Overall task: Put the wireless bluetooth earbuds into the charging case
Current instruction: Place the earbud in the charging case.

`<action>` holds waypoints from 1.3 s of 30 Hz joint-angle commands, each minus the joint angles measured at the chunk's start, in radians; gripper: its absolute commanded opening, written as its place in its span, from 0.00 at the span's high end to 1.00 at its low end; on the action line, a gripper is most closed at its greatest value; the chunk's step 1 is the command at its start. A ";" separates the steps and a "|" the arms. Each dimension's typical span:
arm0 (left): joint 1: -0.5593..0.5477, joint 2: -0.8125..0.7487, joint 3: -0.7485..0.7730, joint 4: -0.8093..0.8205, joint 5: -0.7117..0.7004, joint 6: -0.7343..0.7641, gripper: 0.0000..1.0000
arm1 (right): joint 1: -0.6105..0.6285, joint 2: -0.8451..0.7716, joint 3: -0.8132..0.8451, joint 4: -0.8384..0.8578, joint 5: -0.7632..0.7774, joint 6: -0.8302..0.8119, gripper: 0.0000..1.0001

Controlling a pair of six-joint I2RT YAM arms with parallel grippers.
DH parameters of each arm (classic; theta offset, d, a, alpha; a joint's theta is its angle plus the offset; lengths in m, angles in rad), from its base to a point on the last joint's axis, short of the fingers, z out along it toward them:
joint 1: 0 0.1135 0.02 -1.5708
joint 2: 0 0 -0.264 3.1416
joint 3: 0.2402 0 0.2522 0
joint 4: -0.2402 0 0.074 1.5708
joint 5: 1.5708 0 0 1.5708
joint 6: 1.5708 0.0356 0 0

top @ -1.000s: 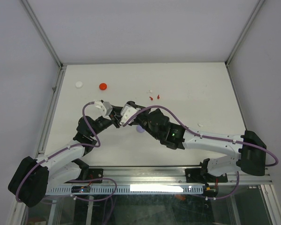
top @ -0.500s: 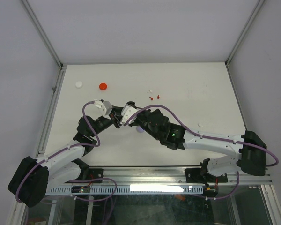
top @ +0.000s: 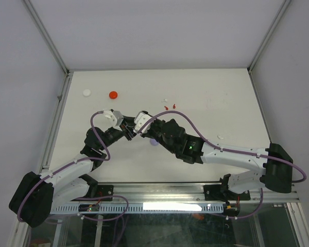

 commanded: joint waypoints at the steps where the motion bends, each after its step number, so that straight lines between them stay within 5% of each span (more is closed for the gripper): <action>1: 0.007 -0.005 0.039 0.104 -0.019 -0.001 1.00 | 0.015 -0.005 0.053 -0.017 -0.019 0.065 0.70; 18: 0.007 0.007 0.040 0.105 -0.005 0.007 1.00 | -0.017 -0.175 0.102 -0.136 -0.077 0.133 0.51; 39: 0.007 0.004 0.037 0.119 0.029 0.020 1.00 | -0.125 -0.092 0.091 -0.172 -0.100 0.201 0.47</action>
